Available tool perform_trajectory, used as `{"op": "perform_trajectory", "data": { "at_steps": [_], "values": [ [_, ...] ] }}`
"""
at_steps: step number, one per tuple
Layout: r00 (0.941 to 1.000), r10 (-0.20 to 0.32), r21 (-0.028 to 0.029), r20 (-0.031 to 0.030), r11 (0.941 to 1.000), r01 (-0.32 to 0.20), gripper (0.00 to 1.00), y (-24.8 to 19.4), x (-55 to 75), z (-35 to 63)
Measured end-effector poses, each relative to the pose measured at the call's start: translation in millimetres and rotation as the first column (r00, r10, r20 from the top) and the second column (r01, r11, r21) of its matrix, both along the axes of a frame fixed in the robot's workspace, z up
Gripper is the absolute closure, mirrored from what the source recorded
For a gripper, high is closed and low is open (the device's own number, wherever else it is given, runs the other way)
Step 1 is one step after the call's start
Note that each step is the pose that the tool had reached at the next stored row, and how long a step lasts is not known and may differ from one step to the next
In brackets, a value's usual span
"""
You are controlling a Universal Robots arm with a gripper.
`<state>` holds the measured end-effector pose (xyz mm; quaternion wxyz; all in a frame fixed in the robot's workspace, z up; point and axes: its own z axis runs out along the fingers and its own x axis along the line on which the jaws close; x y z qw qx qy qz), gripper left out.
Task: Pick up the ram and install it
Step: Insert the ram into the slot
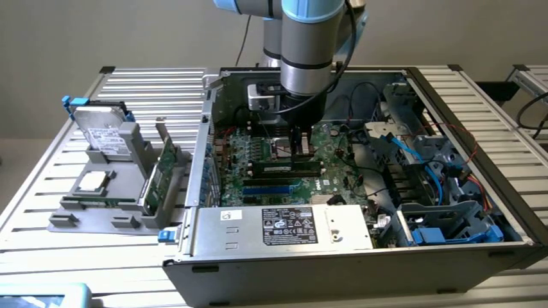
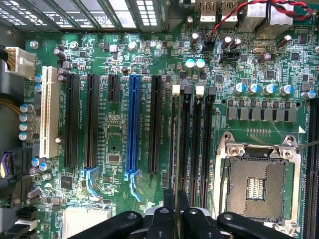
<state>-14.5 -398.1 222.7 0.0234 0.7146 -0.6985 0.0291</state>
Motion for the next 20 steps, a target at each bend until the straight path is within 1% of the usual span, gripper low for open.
{"op": "perform_trajectory", "data": {
  "at_steps": [2,3,4,5,8,15,19,20],
  "values": [
    [1.0,0.0,0.0001,0.0,1.0,0.0,0.84,0.0,0.0,0.0],
    [1.0,0.0,0.0001,0.0,1.0,0.0,0.78,0.1,0.0,0.0],
    [1.0,0.0,-0.0001,0.0,1.0,0.0,0.78,0.1,0.0,0.1],
    [1.0,0.0,-0.0002,-0.0001,1.0,0.0,0.72,0.2,0.0,0.4],
    [1.0,0.0,0.0,0.0,1.0,0.0,0.72,0.2,0.2,3.4],
    [1.0,0.0,-0.0001,0.0,1.0,0.0,0.72,0.2,3.2,17.6],
    [1.0,0.0,-0.0001,0.0,1.0,0.0,0.72,-0.2,7.1,24.0],
    [1.0,0.0,0.0,-0.0001,1.0,0.0,0.72,-0.4,7.5,24.3]
  ]
}}
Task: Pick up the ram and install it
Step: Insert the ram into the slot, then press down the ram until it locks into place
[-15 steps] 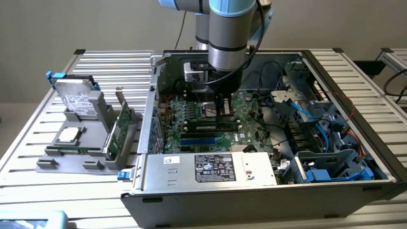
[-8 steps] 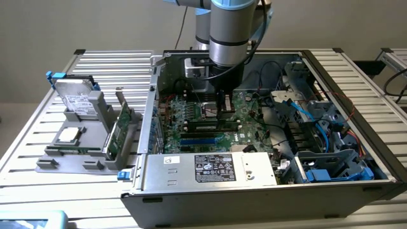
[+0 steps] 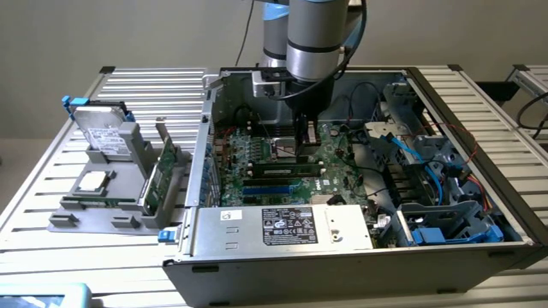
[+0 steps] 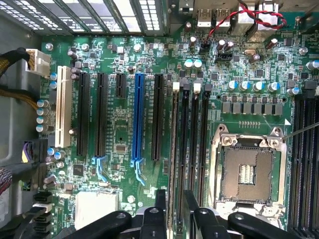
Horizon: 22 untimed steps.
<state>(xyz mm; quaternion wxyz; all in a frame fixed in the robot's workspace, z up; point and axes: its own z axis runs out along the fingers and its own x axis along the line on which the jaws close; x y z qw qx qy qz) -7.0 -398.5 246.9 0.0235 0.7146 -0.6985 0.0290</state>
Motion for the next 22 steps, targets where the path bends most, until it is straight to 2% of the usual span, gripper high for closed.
{"op": "perform_trajectory", "data": {
  "at_steps": [13,14,16,22],
  "values": [
    [1.0,0.0,0.0,0.0,1.0,0.0,0.72,0.0,0.0,0.0],
    [1.0,0.0,0.0,-0.0001,1.0,0.0,0.74,0.0,0.0,0.0],
    [1.0,0.0,0.0,0.0,1.0,0.0,0.87,0.0,0.0,0.1],
    [1.0,0.0,-0.0004,-0.0006,1.0,0.0,0.89,-0.1,2.6,0.1]
  ]
}}
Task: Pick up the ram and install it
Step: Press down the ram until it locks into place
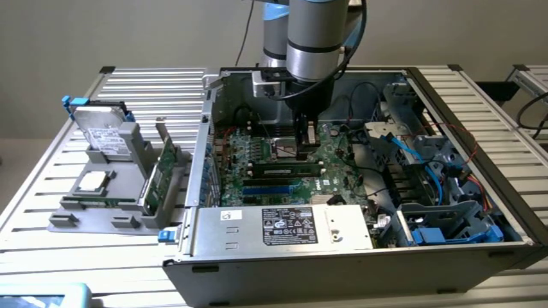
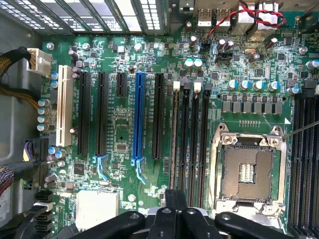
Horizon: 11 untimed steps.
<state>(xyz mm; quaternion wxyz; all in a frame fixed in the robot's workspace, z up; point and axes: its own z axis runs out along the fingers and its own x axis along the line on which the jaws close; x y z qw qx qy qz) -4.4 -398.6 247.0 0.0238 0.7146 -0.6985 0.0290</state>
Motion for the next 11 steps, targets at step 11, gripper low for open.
{"op": "perform_trajectory", "data": {
  "at_steps": [11],
  "values": [
    [0.9999,-0.016,-0.0038,-0.0002,0.9999,0.016,0.89,0.1,8.3,-8.5]
  ]
}}
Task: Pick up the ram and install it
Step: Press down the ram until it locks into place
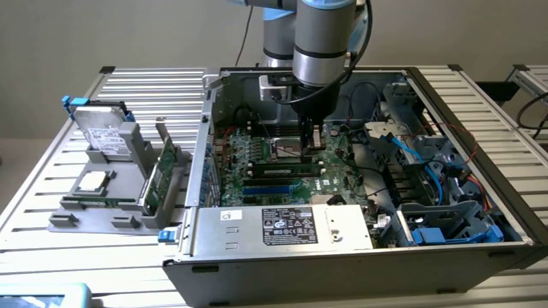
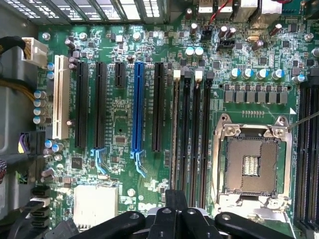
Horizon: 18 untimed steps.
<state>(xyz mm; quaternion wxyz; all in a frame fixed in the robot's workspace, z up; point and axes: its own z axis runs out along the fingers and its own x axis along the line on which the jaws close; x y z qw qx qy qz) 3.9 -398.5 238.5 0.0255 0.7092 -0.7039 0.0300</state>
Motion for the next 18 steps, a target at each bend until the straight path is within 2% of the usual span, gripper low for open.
{"op": "perform_trajectory", "data": {
  "at_steps": [5,18],
  "values": [
    [0.9999,-0.011,-0.0001,0.0,0.9999,0.011,0.89,0.0,4.4,-1.2],
    [0.9999,-0.016,0.0001,0.0,0.9999,0.016,0.89,0.0,4.6,-6.4]
  ]
}}
